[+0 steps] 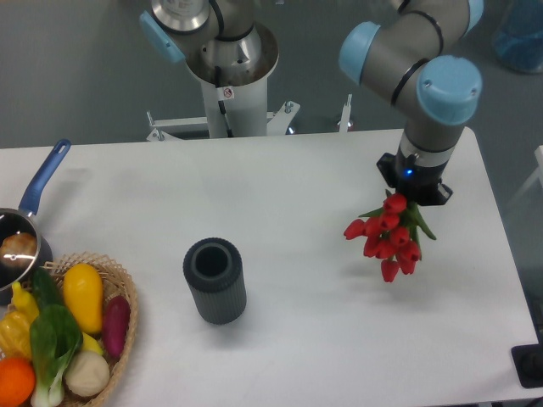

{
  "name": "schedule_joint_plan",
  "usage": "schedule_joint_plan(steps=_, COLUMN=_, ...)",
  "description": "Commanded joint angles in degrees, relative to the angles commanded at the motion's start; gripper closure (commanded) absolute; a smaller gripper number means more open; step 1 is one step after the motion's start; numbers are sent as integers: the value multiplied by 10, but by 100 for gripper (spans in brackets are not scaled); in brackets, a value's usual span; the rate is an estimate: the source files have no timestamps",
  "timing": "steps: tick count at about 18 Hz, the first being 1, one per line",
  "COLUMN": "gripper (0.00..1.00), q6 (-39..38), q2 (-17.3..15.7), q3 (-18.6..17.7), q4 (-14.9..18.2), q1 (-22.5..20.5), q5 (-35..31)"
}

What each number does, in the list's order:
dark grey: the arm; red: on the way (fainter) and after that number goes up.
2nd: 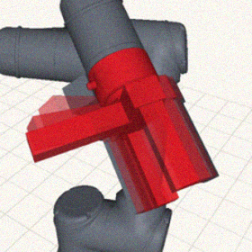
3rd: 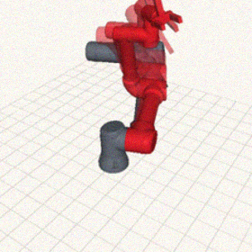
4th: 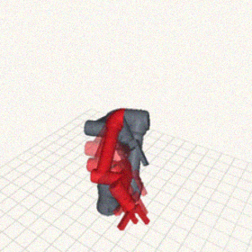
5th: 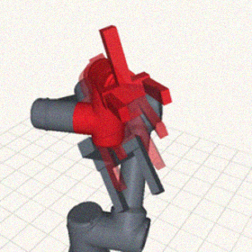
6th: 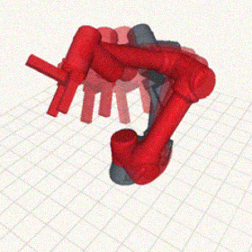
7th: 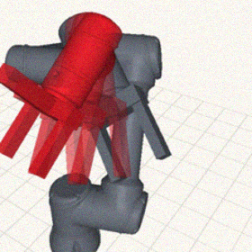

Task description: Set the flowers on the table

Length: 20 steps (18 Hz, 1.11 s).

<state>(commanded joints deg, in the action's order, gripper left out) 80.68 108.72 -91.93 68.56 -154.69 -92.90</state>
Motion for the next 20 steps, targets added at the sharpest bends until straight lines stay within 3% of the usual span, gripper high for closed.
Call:
schedule_joint_plan(steps=2, gripper=38, q6=-7, q2=0, q3=-3, q4=-1, q1=4, q5=2)
schedule_joint_plan(steps=5, gripper=0, q6=-25, q2=0, q3=-4, q4=-1, q1=12, q5=11)
schedule_joint_plan(steps=10, gripper=0, q6=-20, q2=-3, q3=-6, q4=-9, q1=3, q5=15)
schedule_joint_plan(steps=16, gripper=0, q6=-20, q2=-4, q3=-7, q4=-76, q1=-21, q5=39)
schedule_joint_plan(steps=20, gripper=0, q6=-20, q2=-2, q3=-8, q4=-83, q1=-33, q5=47)
